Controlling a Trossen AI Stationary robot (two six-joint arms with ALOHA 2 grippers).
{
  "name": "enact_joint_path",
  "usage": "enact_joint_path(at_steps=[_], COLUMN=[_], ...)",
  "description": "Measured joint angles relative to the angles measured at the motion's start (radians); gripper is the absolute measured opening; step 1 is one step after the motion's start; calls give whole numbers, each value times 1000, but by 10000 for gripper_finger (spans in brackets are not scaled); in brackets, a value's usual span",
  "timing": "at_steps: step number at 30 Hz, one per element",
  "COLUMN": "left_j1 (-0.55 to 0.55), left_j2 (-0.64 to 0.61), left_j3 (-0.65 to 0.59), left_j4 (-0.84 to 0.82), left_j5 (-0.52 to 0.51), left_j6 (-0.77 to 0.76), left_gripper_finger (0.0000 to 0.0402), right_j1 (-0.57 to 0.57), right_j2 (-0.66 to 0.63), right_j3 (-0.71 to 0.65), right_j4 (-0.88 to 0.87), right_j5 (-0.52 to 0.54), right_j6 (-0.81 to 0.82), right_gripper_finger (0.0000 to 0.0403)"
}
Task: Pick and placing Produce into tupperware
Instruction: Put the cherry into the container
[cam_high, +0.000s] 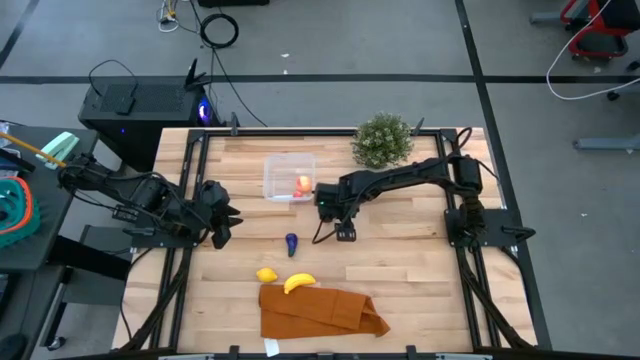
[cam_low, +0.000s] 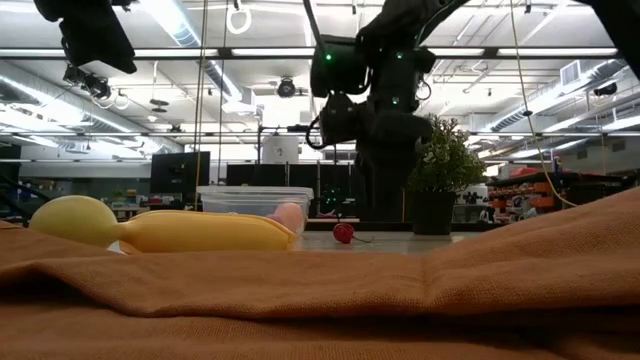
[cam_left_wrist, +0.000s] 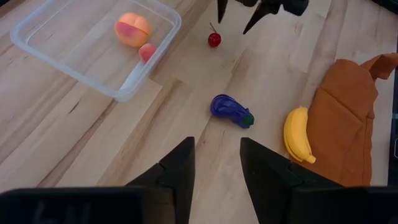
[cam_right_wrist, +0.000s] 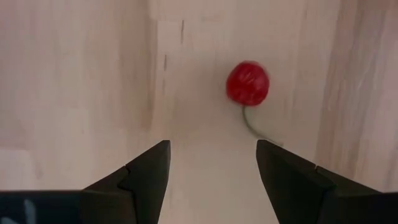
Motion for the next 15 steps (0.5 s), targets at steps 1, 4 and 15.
enact_joint_path(at_steps=[1, 4, 15], left_j1=[0, 0, 0], left_j2=[0, 0, 0], left_j3=[0, 0, 0], left_j4=[0, 0, -1], left_j5=[0, 0, 0], left_j6=[0, 0, 1], left_gripper_finger=[134, 133, 135], right_j1=[0, 0, -11], right_j2=[1, 0, 45], right_j3=[0, 0, 0], right_j4=[5, 36, 58], right_j5=[15, 53, 32], right_j6=[-7, -35, -53], right_gripper_finger=[244, 244, 244])
